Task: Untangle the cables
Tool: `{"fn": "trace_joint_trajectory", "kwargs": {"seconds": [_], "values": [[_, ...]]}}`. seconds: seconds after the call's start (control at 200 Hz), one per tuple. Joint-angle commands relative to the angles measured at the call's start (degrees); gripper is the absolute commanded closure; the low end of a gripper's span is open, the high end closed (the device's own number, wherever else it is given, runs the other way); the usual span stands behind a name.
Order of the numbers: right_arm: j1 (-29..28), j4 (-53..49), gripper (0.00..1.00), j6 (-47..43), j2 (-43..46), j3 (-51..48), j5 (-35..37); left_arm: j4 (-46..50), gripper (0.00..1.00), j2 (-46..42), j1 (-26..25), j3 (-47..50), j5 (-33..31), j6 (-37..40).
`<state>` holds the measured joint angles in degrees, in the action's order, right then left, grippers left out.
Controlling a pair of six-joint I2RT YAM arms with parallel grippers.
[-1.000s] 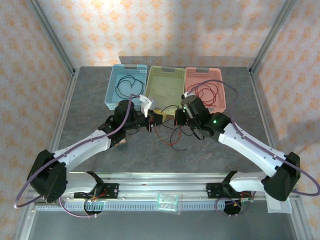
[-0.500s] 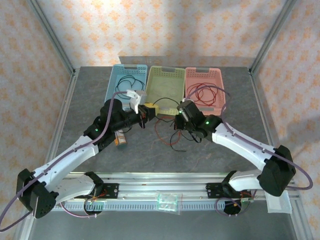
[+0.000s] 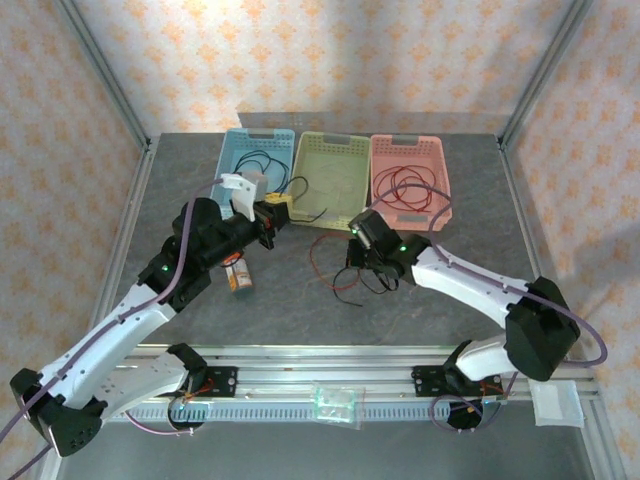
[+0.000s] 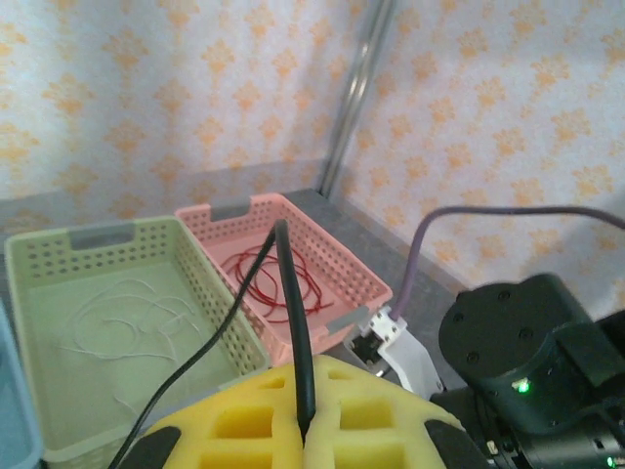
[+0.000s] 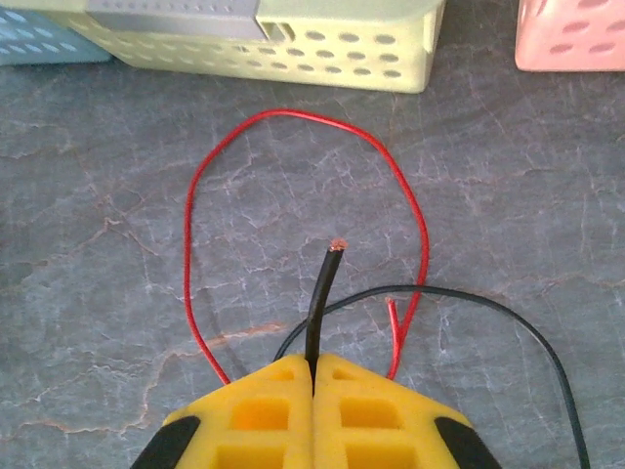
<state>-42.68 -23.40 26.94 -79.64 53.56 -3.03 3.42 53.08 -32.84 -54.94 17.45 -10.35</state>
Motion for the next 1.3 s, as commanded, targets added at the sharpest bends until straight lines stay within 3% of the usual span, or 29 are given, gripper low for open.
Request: {"fn": "trace_joint_trajectory", "kwargs": {"seconds": [0.0, 0.15, 0.345, 0.706, 0.871, 1.086, 1.297], "values": [[0.3, 1.9, 1.00, 1.7, -0.7, -1.1, -0.3, 3.2, 1.00, -2.1, 1.0, -3.4, -4.8, 1.3], [0.3, 4.2, 1.00, 1.4, -0.2, -2.8, -2.8, 6.5, 1.00, -2.6, 1.5, -7.6, -7.5, 1.1], [-0.5, 11.0, 1.00, -4.3, 2.4, -5.7, -16.4, 9.2, 1.00, -1.2, 1.5, -13.2, -11.6, -0.1], [-6.2, 11.6, 1.00, -9.4, 7.9, -4.3, -12.2, 10.9, 1.00, 6.7, 3.0, -16.0, -28.7, -1.5], [-6.3, 10.2, 1.00, -9.0, 8.6, -4.6, -7.1, 10.2, 1.00, 13.9, 9.0, -17.6, -24.7, -1.8], [-6.2, 10.6, 1.00, -4.0, 11.3, -6.6, 6.8, 6.0, 1.00, 21.5, 15.6, -18.2, -20.4, -1.8], [-6.2, 17.2, 1.00, -2.1, 15.5, -11.2, 5.4, 5.5, 1.00, 30.4, 20.7, -21.0, -15.4, -3.0]]}}
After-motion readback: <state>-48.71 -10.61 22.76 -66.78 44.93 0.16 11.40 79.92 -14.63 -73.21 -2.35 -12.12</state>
